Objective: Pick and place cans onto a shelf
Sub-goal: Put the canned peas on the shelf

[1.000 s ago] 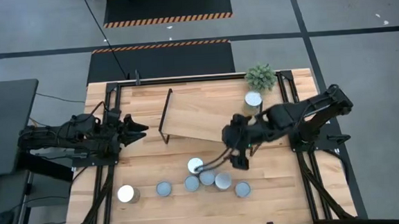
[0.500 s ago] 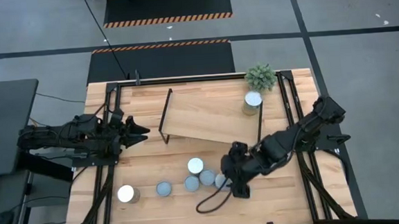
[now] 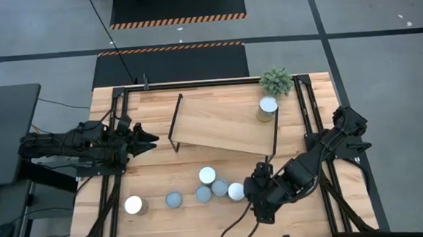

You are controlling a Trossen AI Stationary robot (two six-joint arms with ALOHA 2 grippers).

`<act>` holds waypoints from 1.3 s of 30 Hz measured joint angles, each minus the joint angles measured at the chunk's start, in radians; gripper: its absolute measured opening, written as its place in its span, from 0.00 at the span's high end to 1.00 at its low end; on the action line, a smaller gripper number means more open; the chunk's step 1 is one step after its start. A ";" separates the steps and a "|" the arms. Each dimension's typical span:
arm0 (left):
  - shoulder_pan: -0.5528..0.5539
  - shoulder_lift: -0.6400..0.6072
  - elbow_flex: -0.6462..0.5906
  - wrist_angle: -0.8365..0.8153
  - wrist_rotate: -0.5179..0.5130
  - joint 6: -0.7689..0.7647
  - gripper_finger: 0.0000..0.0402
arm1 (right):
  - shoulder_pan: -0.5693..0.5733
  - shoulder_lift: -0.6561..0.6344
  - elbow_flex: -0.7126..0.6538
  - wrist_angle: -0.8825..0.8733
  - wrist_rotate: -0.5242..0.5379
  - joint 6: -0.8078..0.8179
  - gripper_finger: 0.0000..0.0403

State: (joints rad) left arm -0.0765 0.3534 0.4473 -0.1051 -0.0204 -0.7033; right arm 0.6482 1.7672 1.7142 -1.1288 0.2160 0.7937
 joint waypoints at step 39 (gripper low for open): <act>0.000 0.000 0.001 -0.031 0.000 0.006 0.46 | -0.199 0.136 -0.112 0.257 -0.140 -0.507 0.01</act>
State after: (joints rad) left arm -0.0765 0.3534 0.4480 -0.1363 -0.0208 -0.6971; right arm 0.4489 1.9036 1.6019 -0.8717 0.0763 0.2863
